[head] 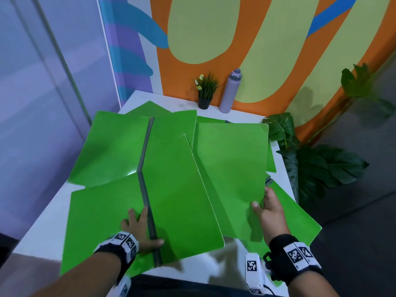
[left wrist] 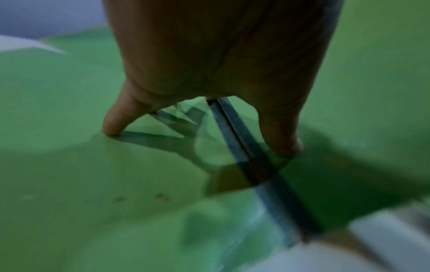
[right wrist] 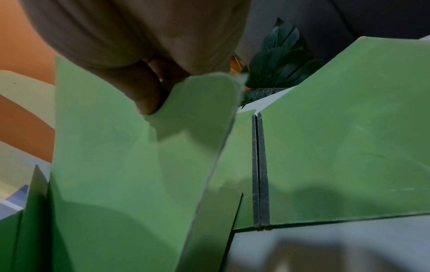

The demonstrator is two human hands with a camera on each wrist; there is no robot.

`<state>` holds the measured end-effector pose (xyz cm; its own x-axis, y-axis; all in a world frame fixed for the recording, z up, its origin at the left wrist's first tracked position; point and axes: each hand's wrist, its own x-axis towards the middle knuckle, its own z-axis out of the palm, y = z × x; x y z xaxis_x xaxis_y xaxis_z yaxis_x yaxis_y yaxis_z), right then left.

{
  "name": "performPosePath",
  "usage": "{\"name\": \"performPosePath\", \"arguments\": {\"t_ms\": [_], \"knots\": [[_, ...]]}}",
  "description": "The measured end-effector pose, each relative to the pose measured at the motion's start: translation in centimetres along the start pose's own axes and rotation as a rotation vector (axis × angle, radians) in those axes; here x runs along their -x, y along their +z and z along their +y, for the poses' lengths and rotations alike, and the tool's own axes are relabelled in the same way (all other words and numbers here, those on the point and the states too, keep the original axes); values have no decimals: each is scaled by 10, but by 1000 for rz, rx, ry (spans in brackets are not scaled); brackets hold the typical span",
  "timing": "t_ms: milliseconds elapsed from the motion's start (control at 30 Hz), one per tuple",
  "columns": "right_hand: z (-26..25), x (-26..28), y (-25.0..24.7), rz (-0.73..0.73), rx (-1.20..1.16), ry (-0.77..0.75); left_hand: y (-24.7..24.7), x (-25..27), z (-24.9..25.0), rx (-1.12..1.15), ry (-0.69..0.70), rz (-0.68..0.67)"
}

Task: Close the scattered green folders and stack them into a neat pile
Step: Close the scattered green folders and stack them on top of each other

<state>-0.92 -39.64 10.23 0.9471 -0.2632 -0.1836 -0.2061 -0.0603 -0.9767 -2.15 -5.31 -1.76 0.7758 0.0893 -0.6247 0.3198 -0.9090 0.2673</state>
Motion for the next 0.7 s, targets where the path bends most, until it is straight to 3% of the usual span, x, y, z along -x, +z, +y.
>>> {"name": "performPosePath", "arguments": {"t_ms": [100, 267, 400, 567, 700], "knots": [[5, -3, 2, 71, 56, -33, 8, 4, -18, -123, 34, 45], [0, -6, -5, 318, 263, -147, -1, 7, -48, -137, -21, 120], [-22, -5, -10, 490, 285, -358, 2, 14, -48, -120, -6, 88], [-38, -3, 6, 431, 301, -780, 13, 21, -46, -256, 31, 19], [-27, 3, 25, 280, 294, -853, 13, 26, -44, -347, 88, 17]]}}
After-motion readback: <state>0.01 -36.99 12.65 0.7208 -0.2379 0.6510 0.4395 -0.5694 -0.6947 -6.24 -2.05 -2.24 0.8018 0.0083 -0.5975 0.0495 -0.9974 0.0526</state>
